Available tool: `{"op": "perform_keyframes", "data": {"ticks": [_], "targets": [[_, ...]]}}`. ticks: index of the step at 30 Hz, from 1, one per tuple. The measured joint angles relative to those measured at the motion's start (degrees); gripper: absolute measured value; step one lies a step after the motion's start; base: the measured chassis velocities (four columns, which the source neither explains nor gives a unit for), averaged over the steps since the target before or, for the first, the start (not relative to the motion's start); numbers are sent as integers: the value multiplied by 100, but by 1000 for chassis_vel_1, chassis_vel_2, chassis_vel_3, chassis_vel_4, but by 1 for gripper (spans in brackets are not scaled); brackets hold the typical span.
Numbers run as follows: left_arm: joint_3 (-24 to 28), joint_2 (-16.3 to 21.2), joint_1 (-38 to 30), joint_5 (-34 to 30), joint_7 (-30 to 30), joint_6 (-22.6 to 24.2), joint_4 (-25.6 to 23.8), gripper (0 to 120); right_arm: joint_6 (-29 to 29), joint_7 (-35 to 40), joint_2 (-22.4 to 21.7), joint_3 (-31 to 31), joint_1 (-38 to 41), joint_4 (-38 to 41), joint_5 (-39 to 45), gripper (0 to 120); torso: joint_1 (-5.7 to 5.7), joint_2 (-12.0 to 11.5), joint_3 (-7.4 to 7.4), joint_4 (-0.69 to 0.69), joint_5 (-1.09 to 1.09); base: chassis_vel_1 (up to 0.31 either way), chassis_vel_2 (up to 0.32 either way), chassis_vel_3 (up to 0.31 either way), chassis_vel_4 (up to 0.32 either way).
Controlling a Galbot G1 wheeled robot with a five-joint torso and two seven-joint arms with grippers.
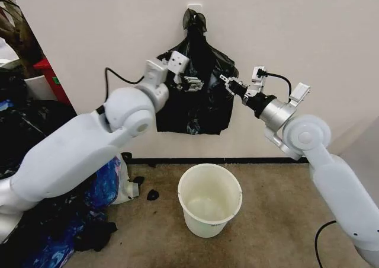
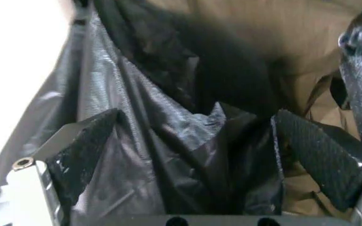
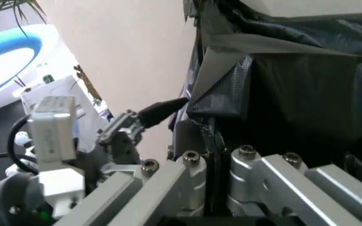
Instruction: Place the garbage bag over the trash bin.
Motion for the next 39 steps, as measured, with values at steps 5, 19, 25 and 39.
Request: {"op": "perform_keyframes", "data": {"ticks": [5, 19, 25, 39], "targets": [[192, -247, -77, 191, -32, 11, 197, 100, 20, 0, -21, 41, -60, 51, 26, 0, 0, 0, 0, -1, 0, 0, 0, 0, 0], [391, -459, -131, 257, -590, 449, 253, 100, 29, 0, -85, 218, -144, 86, 87, 0, 0, 0, 0, -2, 0, 0, 0, 0, 0], [392, -520, -96, 182, -824, 589, 242, 98, 38, 0, -160, 306, -158, 99, 158, 0, 0, 0, 0, 0, -1, 0, 0, 0, 0], [617, -775, -68, -365, -1805, 602, 271, 100, 61, -20, -247, 436, -259, 215, 240, 0, 0, 0, 0, -1, -1, 0, 0, 0, 0]]}}
